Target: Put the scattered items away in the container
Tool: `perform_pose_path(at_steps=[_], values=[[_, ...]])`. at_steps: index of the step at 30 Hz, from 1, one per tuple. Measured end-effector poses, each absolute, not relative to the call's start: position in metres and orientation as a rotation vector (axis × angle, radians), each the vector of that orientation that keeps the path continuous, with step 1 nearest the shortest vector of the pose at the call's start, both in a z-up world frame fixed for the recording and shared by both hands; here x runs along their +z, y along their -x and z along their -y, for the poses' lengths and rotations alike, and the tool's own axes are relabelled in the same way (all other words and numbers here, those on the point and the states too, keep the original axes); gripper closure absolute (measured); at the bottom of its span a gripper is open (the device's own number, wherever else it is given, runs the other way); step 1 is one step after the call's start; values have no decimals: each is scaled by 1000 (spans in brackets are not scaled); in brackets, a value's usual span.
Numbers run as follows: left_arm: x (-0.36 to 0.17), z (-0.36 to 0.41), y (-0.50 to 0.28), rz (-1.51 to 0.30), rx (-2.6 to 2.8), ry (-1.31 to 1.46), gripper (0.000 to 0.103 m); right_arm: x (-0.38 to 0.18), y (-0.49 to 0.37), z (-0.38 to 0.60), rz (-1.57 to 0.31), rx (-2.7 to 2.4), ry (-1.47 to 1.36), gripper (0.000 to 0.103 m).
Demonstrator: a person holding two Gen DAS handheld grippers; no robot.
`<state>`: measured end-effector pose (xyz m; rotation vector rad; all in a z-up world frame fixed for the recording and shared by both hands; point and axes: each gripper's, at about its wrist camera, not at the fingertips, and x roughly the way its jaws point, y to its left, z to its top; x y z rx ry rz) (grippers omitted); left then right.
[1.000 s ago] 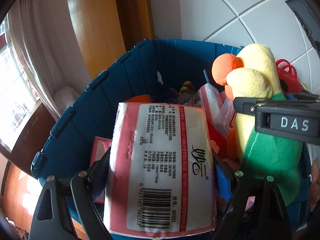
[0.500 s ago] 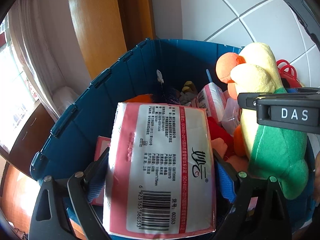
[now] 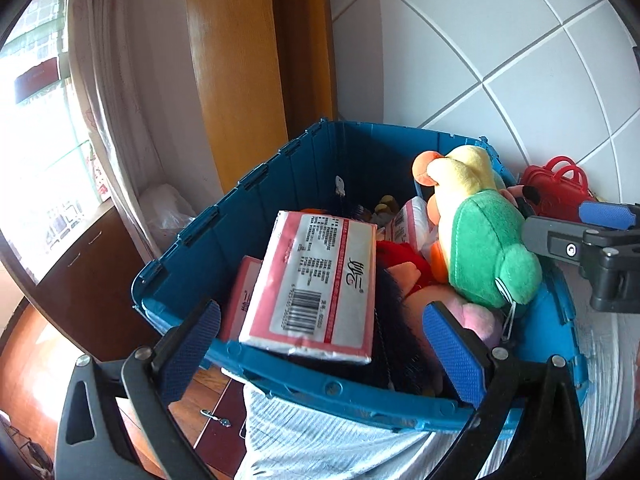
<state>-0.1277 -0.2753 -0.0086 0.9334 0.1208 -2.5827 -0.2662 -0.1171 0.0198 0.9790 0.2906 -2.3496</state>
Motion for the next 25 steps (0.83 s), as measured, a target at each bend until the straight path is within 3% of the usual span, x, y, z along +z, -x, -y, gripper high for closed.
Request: perform_pose_path(at_steps=[6, 25], values=[[-3, 263, 101, -191, -2615, -915, 0, 27, 227, 85, -323, -2401, -963, 0], [15, 239, 54, -92, -2830, -964, 0, 24, 132, 32, -129, -2638, -1044, 0]])
